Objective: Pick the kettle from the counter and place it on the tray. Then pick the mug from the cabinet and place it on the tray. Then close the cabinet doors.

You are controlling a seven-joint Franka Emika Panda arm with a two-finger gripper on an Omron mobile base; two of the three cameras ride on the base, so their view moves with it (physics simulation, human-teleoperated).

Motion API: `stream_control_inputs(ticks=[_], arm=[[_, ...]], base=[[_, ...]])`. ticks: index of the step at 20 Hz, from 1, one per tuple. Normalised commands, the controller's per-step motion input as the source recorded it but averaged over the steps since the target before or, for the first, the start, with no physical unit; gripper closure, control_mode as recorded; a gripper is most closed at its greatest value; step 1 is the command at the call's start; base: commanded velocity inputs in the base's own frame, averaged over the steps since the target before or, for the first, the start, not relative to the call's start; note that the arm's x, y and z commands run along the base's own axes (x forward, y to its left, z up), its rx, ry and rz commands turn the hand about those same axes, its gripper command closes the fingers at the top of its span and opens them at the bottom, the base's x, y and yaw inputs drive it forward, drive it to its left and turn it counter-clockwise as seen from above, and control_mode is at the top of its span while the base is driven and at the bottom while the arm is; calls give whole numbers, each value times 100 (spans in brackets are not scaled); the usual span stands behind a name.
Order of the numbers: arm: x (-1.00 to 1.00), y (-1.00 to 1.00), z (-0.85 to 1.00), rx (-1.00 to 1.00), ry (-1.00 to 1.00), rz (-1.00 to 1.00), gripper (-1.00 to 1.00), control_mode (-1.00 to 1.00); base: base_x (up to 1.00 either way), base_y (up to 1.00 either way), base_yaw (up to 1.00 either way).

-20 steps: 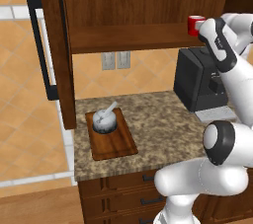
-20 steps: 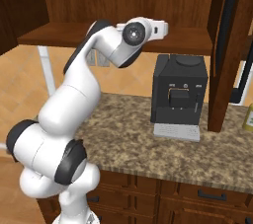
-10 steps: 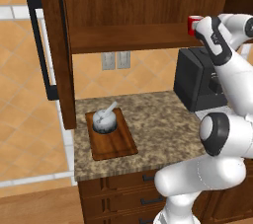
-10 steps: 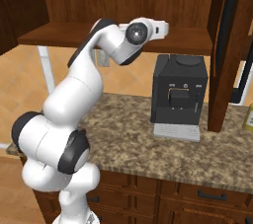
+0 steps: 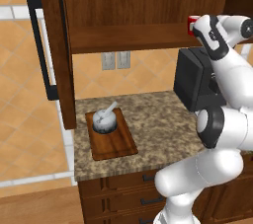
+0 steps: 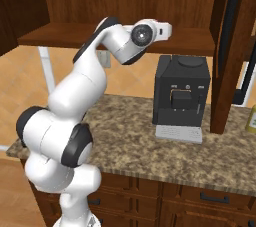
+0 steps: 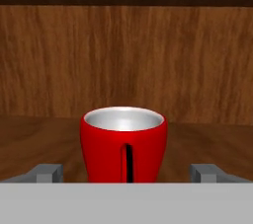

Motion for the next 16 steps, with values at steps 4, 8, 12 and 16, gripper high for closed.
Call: stream_control_inputs(ticks=[4,8,12,16], arm=[[18,0,-4,0,0,0,-100,-100],[18,0,-5,0,0,0,-100,-100],[7,0,-2,0,0,0,100,-100],[0,0,0,0,0,0,100,-100]], base=[[0,0,0],[0,0,0],[0,0,0],[0,0,0]])
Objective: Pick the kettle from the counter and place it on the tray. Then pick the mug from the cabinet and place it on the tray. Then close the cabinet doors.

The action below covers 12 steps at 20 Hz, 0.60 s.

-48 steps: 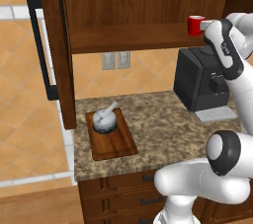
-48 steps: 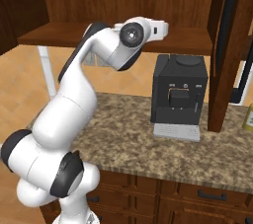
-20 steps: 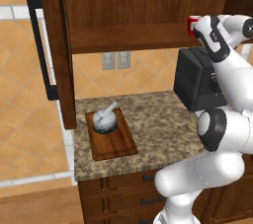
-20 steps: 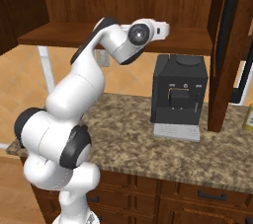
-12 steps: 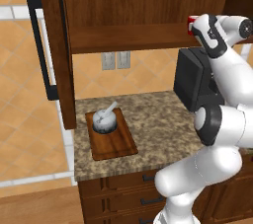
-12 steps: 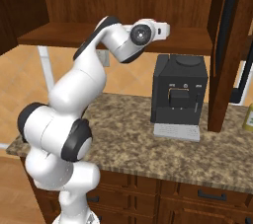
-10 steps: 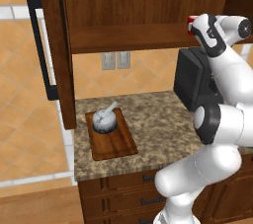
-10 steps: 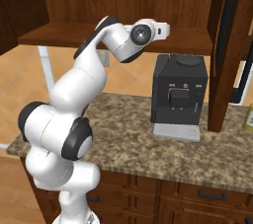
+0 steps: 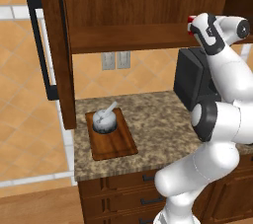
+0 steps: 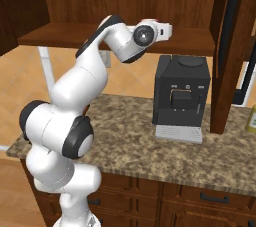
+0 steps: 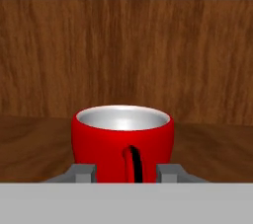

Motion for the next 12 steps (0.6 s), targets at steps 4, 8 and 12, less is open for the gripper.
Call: stream_control_inputs(ticks=[4,8,12], arm=[[0,0,-1,0,0,0,100,-100],[0,0,-1,0,3,0,100,-100],[0,0,-1,0,0,0,100,-100]], base=[[0,0,0],[0,0,0],[0,0,0]])
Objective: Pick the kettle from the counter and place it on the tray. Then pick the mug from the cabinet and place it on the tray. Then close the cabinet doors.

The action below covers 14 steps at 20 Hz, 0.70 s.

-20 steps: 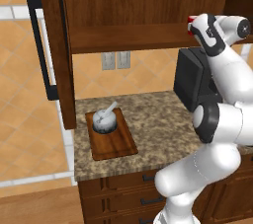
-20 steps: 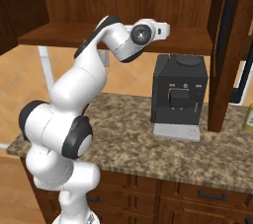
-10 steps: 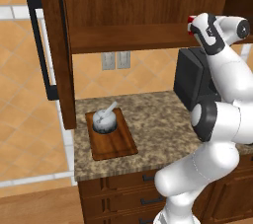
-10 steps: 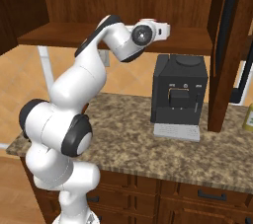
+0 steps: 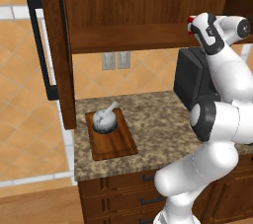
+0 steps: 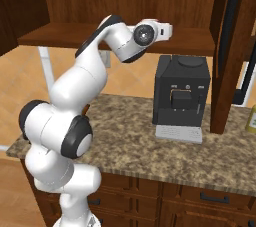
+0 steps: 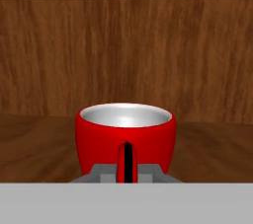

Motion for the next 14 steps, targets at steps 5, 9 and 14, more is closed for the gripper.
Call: stream_control_inputs(ticks=[5,9,14], arm=[[-22,1,-2,0,0,0,100,-100],[-62,37,-1,0,0,2,100,-100],[-86,47,0,0,-4,8,100,-100]], base=[[0,0,0],[0,0,0],[0,0,0]])
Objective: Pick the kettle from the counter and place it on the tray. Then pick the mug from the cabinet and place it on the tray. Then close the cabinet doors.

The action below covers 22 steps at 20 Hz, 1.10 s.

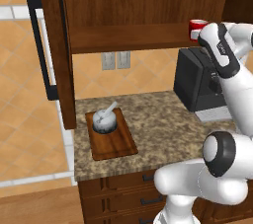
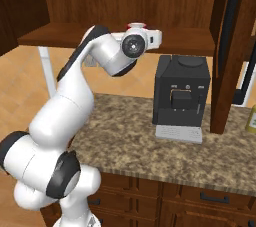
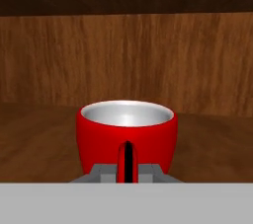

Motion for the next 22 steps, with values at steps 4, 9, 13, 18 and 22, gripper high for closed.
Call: stream_control_inputs(ticks=[4,9,13,18,22], arm=[[-91,56,11,0,-2,11,100,-100],[-88,61,9,0,0,22,100,-100],[-87,67,-3,0,0,34,100,-100],[-63,69,-26,0,2,39,100,-100],[-45,55,-45,0,4,37,100,-100]], base=[[0,0,0],[0,0,0],[0,0,0],[0,0,0],[0,0,0]])
